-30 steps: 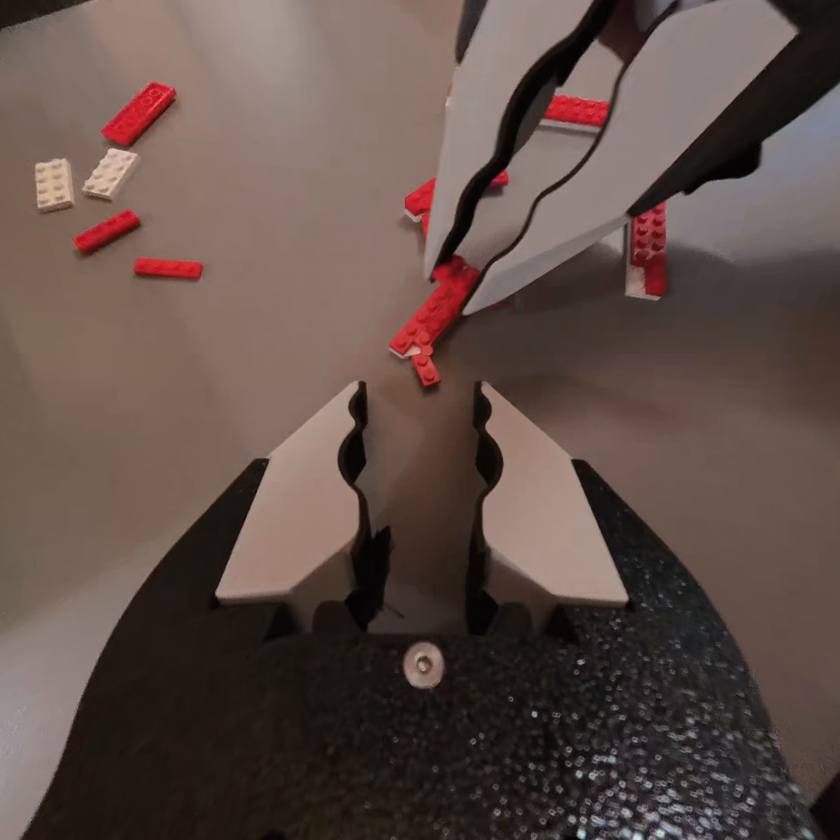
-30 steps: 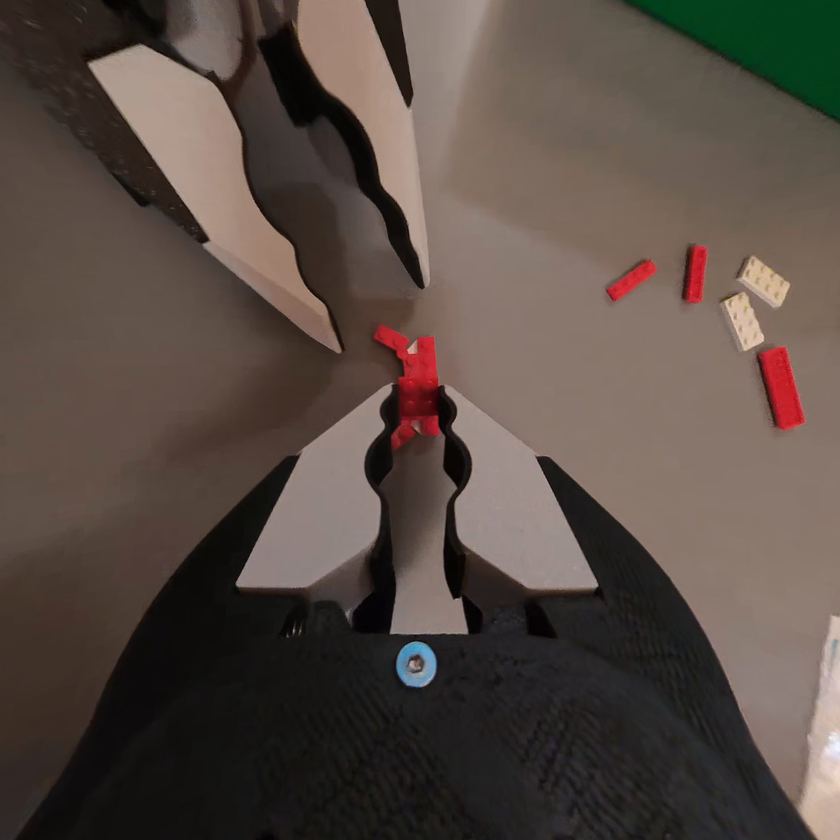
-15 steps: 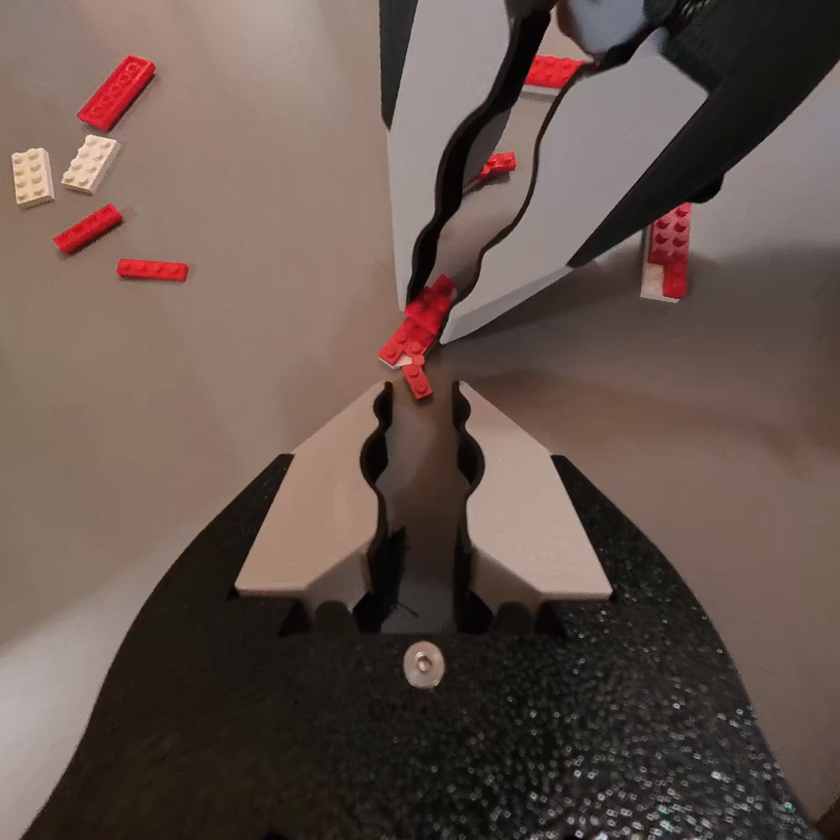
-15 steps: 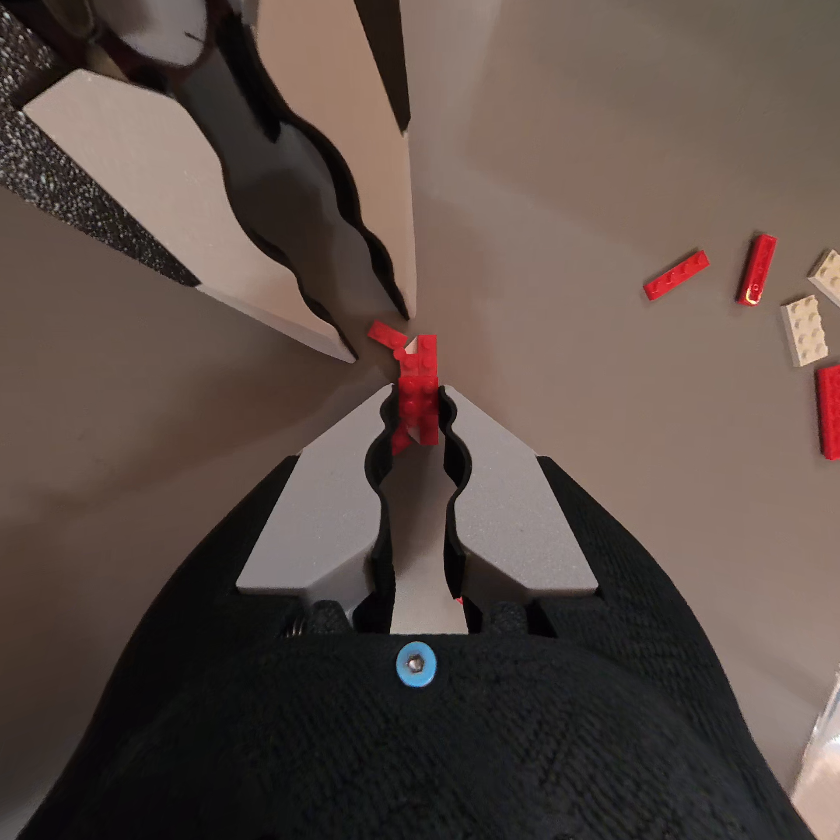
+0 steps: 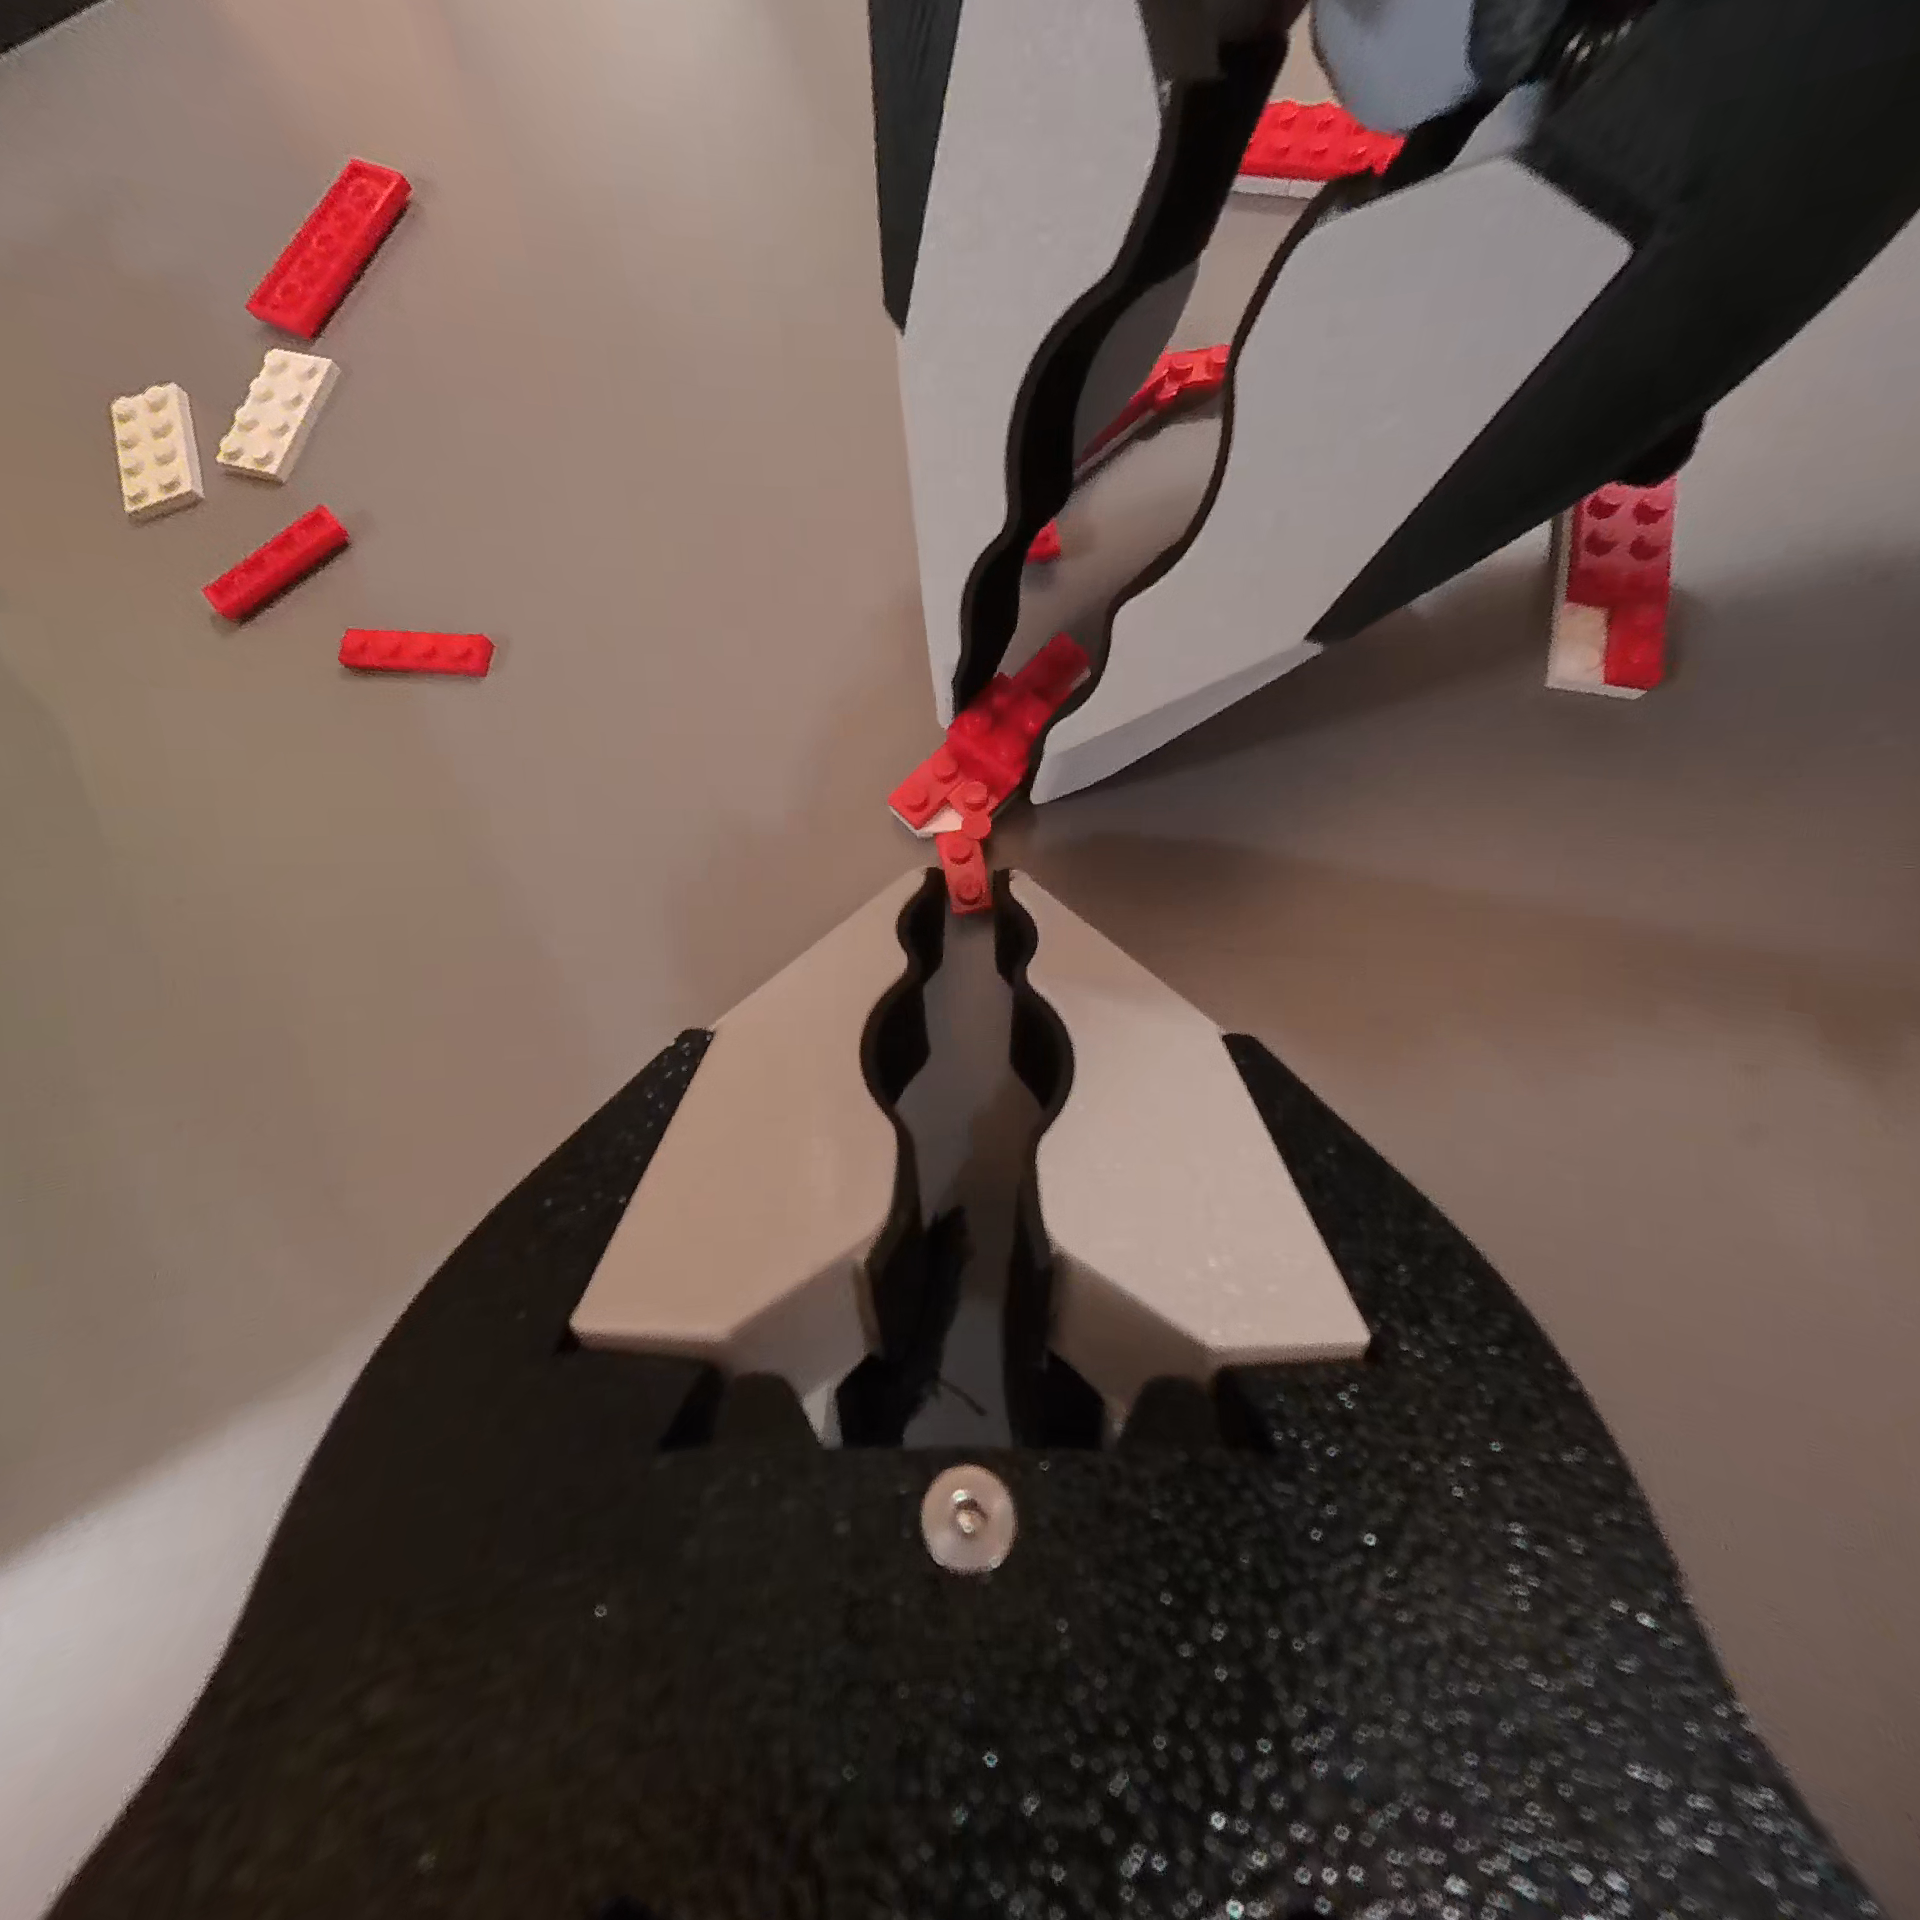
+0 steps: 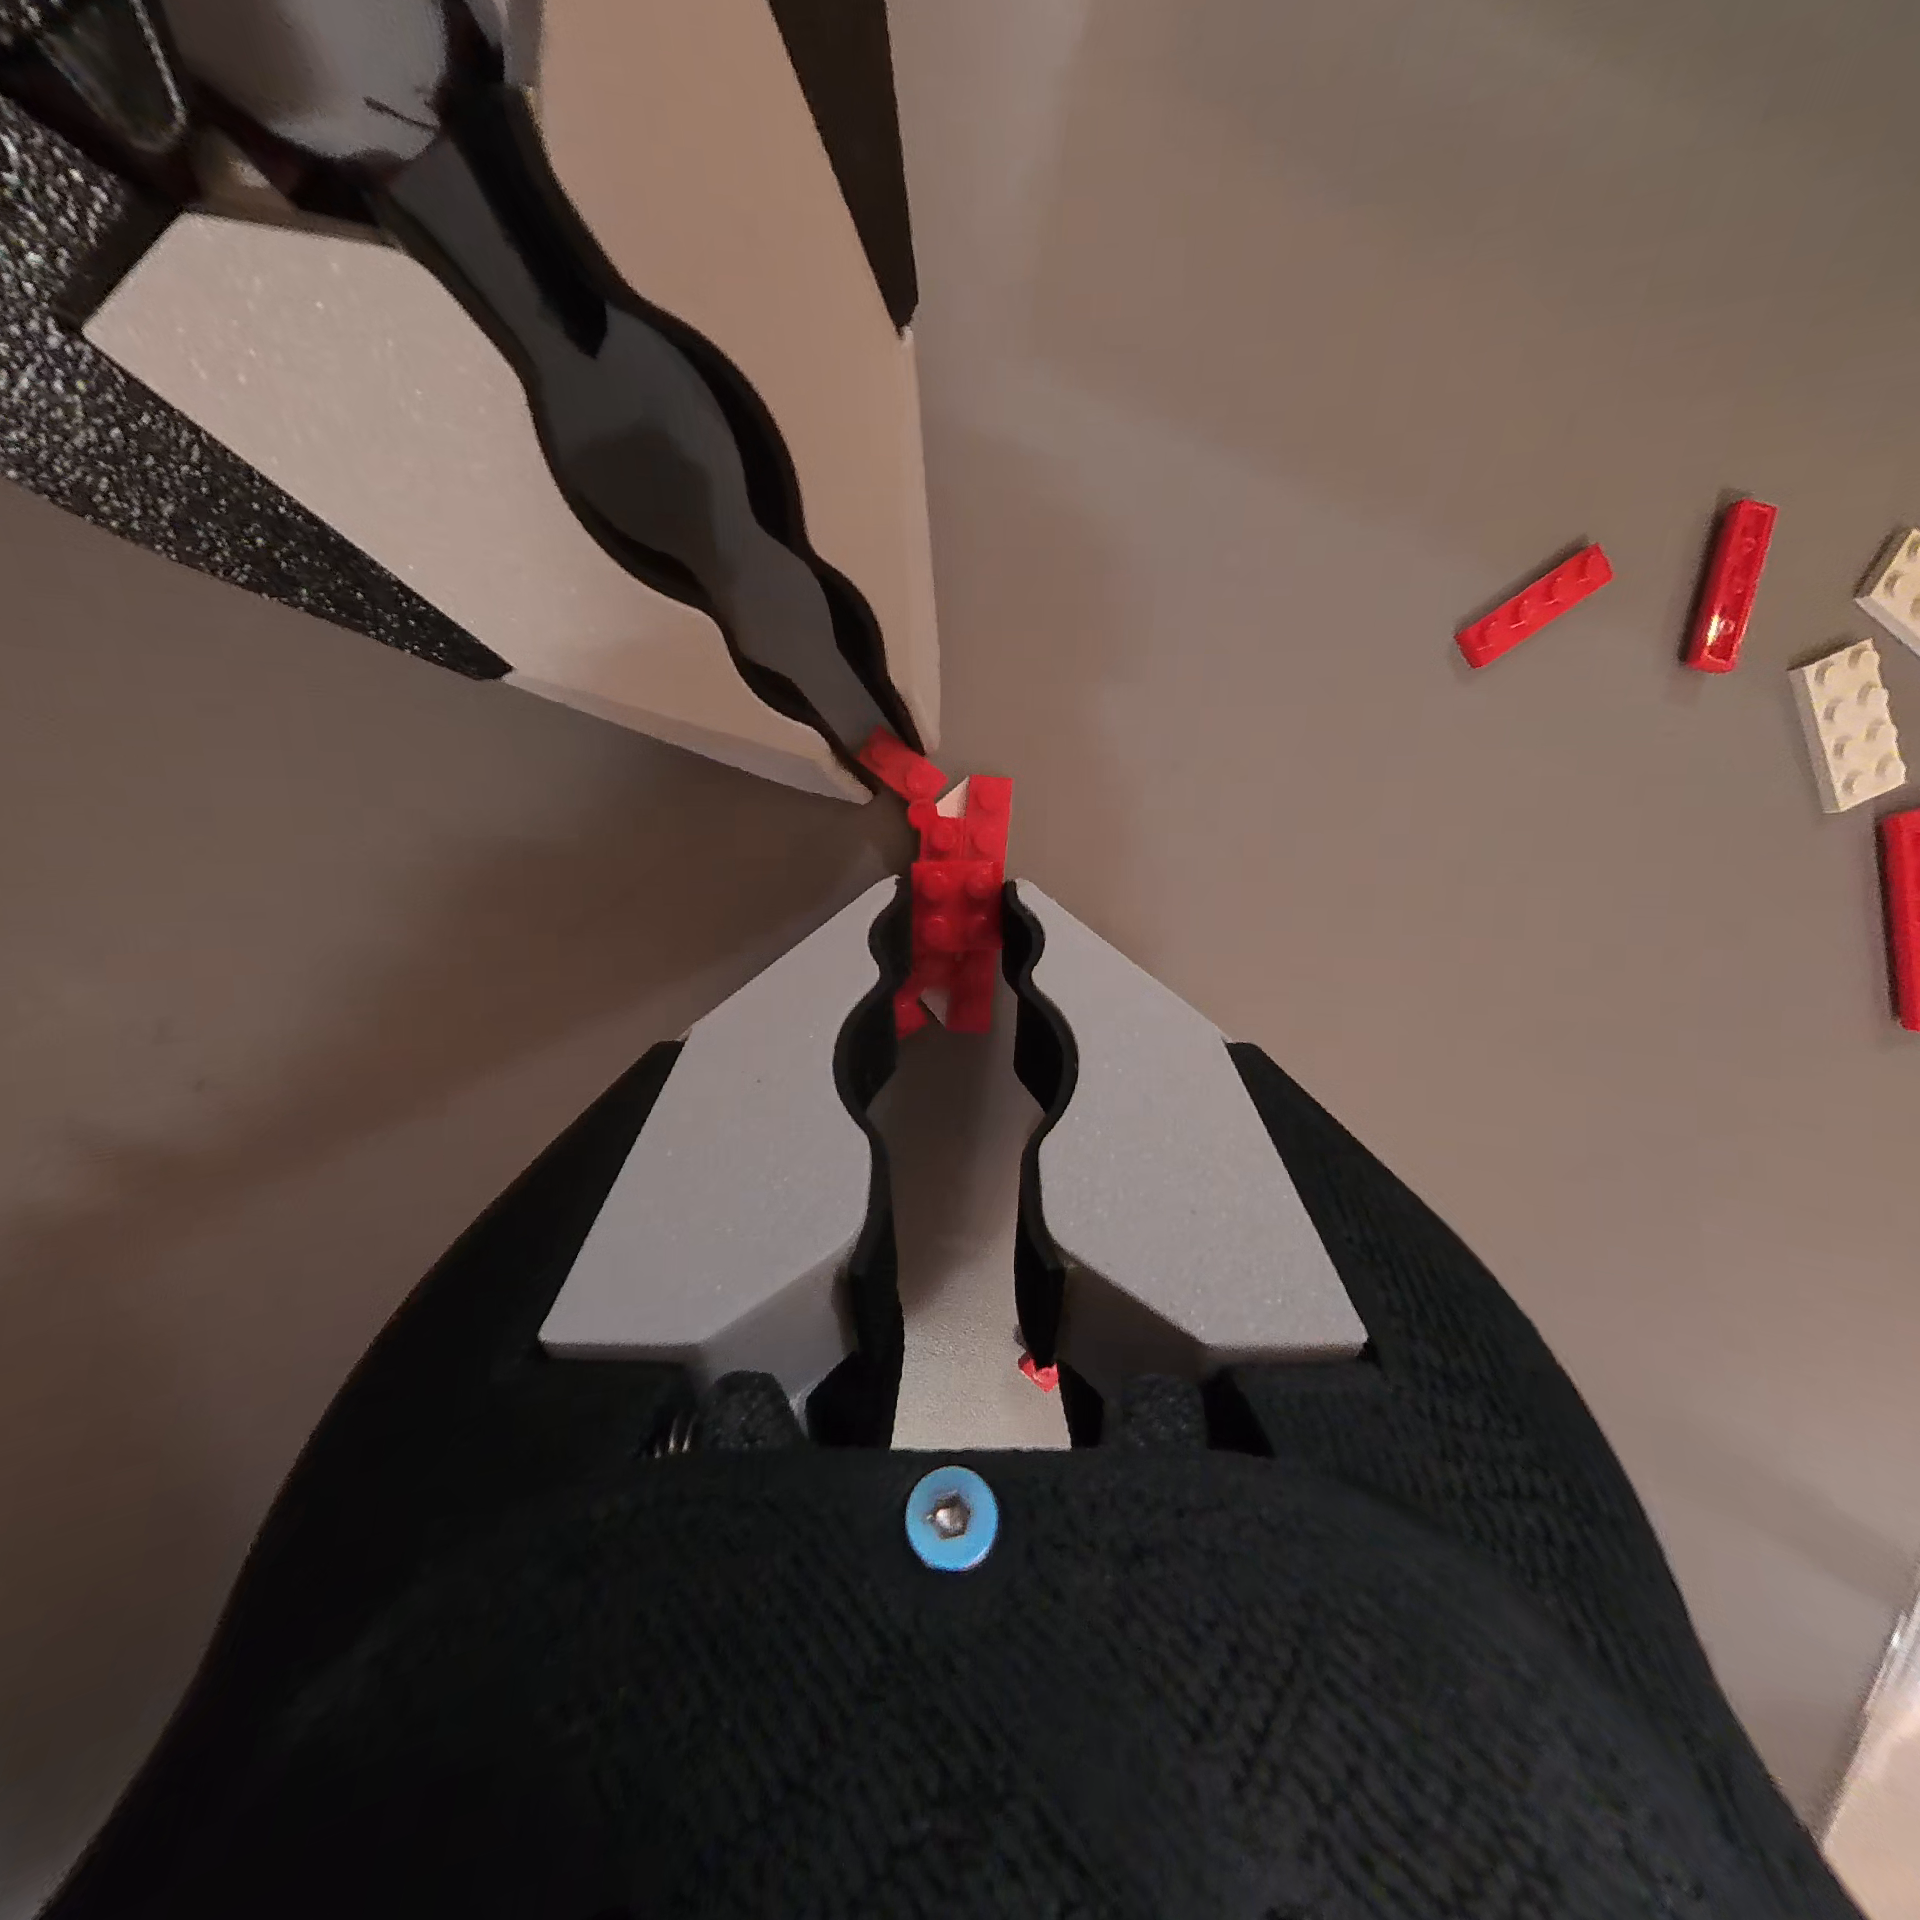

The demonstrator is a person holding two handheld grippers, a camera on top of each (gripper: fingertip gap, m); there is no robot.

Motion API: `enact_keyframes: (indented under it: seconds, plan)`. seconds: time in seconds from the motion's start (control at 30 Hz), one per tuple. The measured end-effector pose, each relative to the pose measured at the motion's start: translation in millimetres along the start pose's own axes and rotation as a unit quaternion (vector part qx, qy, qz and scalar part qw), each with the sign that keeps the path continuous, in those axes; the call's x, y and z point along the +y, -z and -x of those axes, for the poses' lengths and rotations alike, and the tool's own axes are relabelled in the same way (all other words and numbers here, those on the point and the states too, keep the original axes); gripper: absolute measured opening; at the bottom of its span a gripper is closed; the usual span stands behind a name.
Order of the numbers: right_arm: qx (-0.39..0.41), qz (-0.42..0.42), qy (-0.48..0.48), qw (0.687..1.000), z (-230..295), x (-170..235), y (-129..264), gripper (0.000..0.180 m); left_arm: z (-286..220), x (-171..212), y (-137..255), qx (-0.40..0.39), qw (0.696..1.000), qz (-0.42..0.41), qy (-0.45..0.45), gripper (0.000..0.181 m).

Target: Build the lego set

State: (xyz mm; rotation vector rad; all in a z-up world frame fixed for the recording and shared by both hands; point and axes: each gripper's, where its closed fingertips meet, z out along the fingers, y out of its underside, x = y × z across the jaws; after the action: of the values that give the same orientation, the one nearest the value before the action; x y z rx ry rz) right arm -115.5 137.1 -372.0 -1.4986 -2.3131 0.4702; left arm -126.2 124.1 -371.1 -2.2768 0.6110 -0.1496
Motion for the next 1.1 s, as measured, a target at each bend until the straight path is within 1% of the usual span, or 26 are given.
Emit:
enact_keyframes:
  seconds: [0.23,0.37,0.57,0.67,0.83,1.1]
  plan:
    - [-0.006,0.007,-0.029,1.000,-2.0,1.5,0.3,0.018,0.7,0.0,-0.2,-0.003,1.000,0.009,-0.005,0.007]
    - [-0.002,0.008,-0.029,1.000,-2.9,1.8,0.6,0.021,0.8,-0.4,-0.7,0.001,1.000,0.008,0.006,0.006]
    - [0.010,-0.007,-0.037,0.999,-3.2,3.8,2.9,0.030,0.8,-0.7,-1.6,0.020,0.999,-0.001,0.030,0.006]
    - [0.010,-0.029,-0.054,0.998,0.6,6.4,6.2,0.032,1.3,-0.9,-1.9,0.024,0.999,-0.005,0.034,0.006]
    - [0.019,-0.065,-0.084,0.994,-0.8,12.7,8.5,0.031,1.8,-1.1,-2.0,0.022,0.999,-0.011,0.031,0.006]
    - [0.001,-0.061,-0.077,0.995,2.8,11.9,7.1,0.019,1.1,-0.9,-1.6,0.026,0.999,-0.015,0.038,0.006]
